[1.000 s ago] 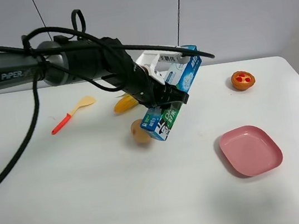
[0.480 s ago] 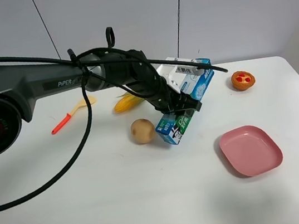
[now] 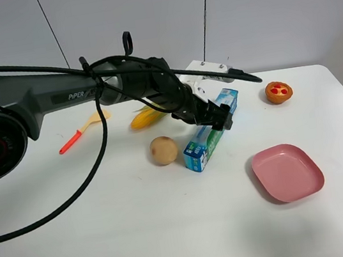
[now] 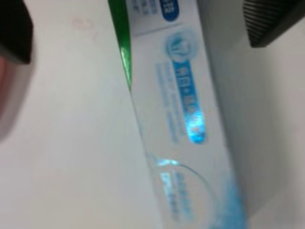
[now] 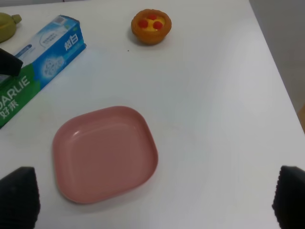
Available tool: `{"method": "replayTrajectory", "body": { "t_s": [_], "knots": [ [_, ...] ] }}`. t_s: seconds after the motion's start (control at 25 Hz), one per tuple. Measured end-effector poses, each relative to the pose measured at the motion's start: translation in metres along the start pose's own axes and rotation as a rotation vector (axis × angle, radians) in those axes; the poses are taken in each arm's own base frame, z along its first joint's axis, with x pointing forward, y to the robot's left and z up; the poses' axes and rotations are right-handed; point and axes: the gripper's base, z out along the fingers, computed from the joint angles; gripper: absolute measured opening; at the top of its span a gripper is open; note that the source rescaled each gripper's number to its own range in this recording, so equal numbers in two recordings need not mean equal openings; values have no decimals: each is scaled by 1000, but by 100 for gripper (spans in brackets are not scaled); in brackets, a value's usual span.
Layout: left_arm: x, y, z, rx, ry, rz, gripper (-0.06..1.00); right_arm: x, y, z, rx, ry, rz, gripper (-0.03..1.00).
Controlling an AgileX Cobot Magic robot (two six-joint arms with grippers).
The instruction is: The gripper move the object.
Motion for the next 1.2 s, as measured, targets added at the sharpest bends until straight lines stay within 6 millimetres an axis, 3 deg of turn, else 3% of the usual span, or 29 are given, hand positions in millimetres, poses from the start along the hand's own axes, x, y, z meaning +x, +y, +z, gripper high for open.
{"method": "replayTrajectory", "body": {
  "t_s": [0.28,0.44,0.72,0.88,1.0,1.12,1.2],
  "knots": [
    [-5,-1,-3,3,-30,-59,100,0,0,0,0,0,0,100],
    [-19,-9,-33,0,-29,21,100,0,0,0,0,0,0,100],
    [-42,-10,-122,-181,36,278,100,0,0,0,0,0,0,100],
    [-53,9,-191,-401,41,297,100,0,0,0,0,0,0,100],
    [-58,29,-255,-552,-5,237,100,0,0,0,0,0,0,100],
    [-46,45,-319,-645,-60,145,100,0,0,0,0,0,0,100],
    [-26,53,-348,-685,-69,96,100,0,0,0,0,0,0,100]
  ]
}}
